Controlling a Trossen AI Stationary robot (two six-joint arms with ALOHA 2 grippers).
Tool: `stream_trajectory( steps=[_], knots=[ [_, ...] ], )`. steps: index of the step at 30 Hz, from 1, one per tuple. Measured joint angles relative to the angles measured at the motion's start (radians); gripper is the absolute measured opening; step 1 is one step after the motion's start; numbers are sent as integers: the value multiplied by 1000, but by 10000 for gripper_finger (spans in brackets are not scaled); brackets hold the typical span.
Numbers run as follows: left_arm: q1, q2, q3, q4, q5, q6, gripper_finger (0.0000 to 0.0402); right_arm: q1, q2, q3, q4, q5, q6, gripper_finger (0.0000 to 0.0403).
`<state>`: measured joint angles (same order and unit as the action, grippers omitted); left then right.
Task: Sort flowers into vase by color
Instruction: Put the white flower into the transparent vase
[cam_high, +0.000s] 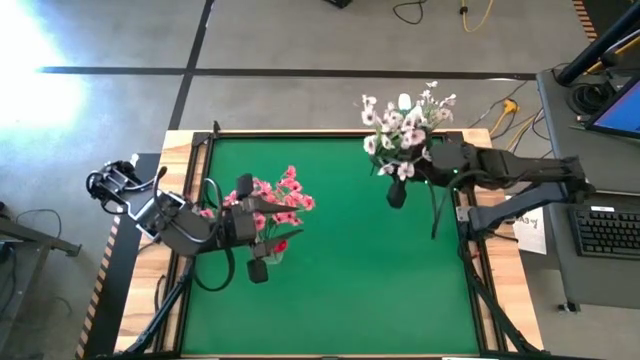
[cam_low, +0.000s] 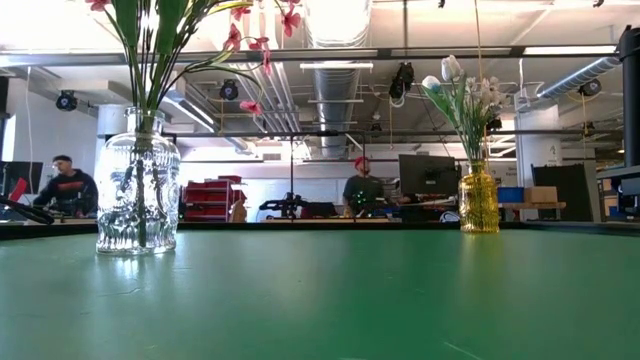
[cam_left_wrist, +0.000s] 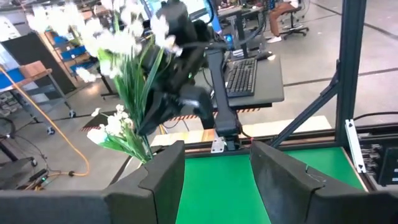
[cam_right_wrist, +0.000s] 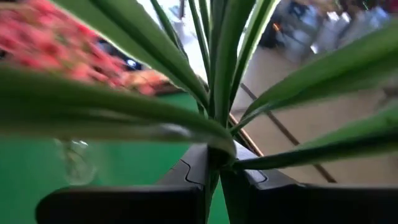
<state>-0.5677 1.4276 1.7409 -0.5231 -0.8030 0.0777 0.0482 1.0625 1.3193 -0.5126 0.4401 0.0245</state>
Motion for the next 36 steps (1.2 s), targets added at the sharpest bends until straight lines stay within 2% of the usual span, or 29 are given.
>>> stream_trajectory(
  steps=[7,11,14,19,24,28,33,36],
  knots=[
    [-31,-17,0,-10,-4,2,166,-151,-145,-229,52,-1,81,19],
    [-48,-26,0,-28,-75,11,155,-235,-244,-354,79,4,160,19],
    [-56,-27,-8,-50,-128,1,149,-288,-300,-405,41,49,227,18],
    [-58,-38,-52,-39,-131,-6,146,-348,-341,-425,-69,152,301,18],
    [-58,-106,-162,49,-134,-1,146,-385,-343,-439,-74,161,296,18],
    [-58,-199,-325,243,-128,45,146,-413,-345,-470,-14,163,277,18],
    [-58,-322,-526,472,-17,96,146,-452,-348,-503,32,171,253,18],
    [-58,-386,-609,568,1,97,146,-473,-347,-522,46,188,251,18]
  ],
)
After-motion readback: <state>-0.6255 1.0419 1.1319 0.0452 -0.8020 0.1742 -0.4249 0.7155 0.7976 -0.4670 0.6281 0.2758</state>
